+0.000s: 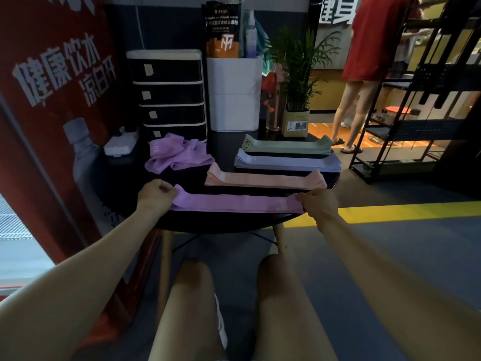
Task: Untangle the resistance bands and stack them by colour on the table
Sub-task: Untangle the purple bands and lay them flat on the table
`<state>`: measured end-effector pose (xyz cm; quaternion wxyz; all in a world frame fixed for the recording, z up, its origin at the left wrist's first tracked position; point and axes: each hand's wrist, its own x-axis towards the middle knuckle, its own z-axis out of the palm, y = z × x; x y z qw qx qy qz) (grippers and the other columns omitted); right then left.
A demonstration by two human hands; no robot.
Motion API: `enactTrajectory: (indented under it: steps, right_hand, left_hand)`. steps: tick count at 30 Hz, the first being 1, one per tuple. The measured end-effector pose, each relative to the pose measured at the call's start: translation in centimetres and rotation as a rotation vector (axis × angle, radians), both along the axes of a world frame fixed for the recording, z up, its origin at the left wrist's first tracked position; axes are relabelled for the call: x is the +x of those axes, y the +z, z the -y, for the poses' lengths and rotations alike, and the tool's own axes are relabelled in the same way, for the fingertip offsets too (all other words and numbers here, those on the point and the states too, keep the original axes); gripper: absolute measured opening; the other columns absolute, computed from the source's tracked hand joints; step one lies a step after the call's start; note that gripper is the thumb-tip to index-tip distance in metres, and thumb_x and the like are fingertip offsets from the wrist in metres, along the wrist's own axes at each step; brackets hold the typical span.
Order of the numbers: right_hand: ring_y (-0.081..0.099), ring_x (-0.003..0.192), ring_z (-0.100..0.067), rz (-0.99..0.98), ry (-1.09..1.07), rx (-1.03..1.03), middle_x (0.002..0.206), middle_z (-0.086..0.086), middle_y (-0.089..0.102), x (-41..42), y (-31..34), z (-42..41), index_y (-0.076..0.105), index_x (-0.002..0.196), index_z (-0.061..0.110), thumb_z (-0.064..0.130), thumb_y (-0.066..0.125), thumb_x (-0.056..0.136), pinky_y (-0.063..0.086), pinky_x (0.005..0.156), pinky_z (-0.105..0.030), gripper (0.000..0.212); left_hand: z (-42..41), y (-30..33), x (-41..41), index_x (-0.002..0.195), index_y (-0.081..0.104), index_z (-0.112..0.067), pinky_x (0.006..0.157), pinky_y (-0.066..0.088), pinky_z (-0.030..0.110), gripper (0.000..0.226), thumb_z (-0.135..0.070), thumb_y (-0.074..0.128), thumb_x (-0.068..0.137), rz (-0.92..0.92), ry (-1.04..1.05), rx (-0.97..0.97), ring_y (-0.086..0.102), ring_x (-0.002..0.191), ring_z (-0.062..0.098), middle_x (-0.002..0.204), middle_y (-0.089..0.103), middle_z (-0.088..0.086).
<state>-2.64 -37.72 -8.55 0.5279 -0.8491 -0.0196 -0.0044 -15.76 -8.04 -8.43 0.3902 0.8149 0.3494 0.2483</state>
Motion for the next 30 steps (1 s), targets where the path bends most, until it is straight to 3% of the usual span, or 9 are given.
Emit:
enactTrajectory:
  steps: [2, 7, 13, 20, 23, 25, 30]
  right_hand:
    - [0.046, 0.068, -0.026, 0.038, 0.014, -0.017, 0.070, -0.016, 0.052, 0.1, -0.3, 0.0, 0.064, 0.080, -0.018, 0.006, 0.061, 0.084, 0.033, 0.065, -0.029, 0.024]
    - [0.046, 0.064, -0.026, 0.059, 0.011, -0.025, 0.065, -0.015, 0.051, 0.3, -0.7, 0.0, 0.064, 0.079, -0.018, 0.003, 0.061, 0.084, 0.034, 0.064, -0.030, 0.022]
    - [0.044, 0.066, -0.025, 0.116, 0.009, -0.095, 0.063, -0.014, 0.050, -0.3, -0.8, -0.1, 0.065, 0.072, -0.011, 0.008, 0.059, 0.086, 0.031, 0.062, -0.029, 0.025]
    - [0.037, 0.049, -0.016, 0.166, 0.000, -0.232, 0.050, -0.006, 0.043, -0.1, -1.3, -0.3, 0.053, 0.056, 0.001, 0.012, 0.058, 0.088, 0.025, 0.047, -0.026, 0.034]
    - [0.048, 0.062, -0.024, 0.185, 0.014, -0.273, 0.068, -0.016, 0.057, -0.2, -1.2, -0.6, 0.061, 0.069, -0.006, 0.009, 0.056, 0.089, 0.030, 0.049, -0.026, 0.026]
    - [0.056, 0.076, -0.030, 0.215, 0.010, -0.288, 0.082, -0.021, 0.064, -0.3, -1.1, -0.7, 0.065, 0.081, -0.009, 0.006, 0.055, 0.087, 0.034, 0.060, -0.025, 0.020]
    - [0.053, 0.102, -0.035, 0.334, -0.001, -0.313, 0.104, -0.015, 0.056, 0.0, -0.1, -1.6, 0.062, 0.097, -0.001, 0.007, 0.060, 0.079, 0.043, 0.073, -0.033, 0.020]
  left_hand:
    - [0.1, -0.2, -0.1, 0.100, 0.064, -0.002, 0.085, 0.044, 0.034, 0.021, -0.018, 0.063, 0.086, 0.002, 0.004, 0.021, 0.059, 0.098, 0.032, 0.100, 0.065, 0.013]
    - [0.2, -0.7, -0.4, 0.083, 0.059, -0.010, 0.078, 0.040, 0.029, 0.005, -0.013, 0.062, 0.086, 0.016, 0.005, 0.046, 0.055, 0.086, 0.024, 0.077, 0.056, 0.000]
    - [0.0, -0.9, -0.5, 0.070, 0.051, -0.018, 0.075, 0.040, 0.028, 0.021, -0.007, 0.063, 0.083, 0.011, -0.014, 0.033, 0.052, 0.082, 0.019, 0.069, 0.051, -0.007]
    - [-0.4, -1.3, -0.5, 0.089, 0.055, -0.010, 0.076, 0.041, 0.028, 0.013, -0.007, 0.066, 0.083, 0.020, -0.045, 0.048, 0.053, 0.082, 0.019, 0.070, 0.050, -0.005]
    - [-0.4, -1.5, -0.5, 0.089, 0.057, -0.009, 0.079, 0.043, 0.030, 0.011, -0.007, 0.066, 0.083, 0.021, -0.055, 0.060, 0.054, 0.083, 0.021, 0.074, 0.052, -0.002]
    - [-0.3, -1.4, -0.4, 0.093, 0.059, -0.006, 0.077, 0.041, 0.029, 0.011, -0.010, 0.065, 0.085, 0.025, -0.050, 0.079, 0.054, 0.085, 0.022, 0.082, 0.056, 0.003]
    - [0.0, -0.6, 0.1, 0.102, 0.060, -0.001, 0.077, 0.041, 0.029, 0.024, -0.021, 0.062, 0.088, 0.049, -0.054, 0.100, 0.057, 0.093, 0.025, 0.100, 0.061, 0.012]
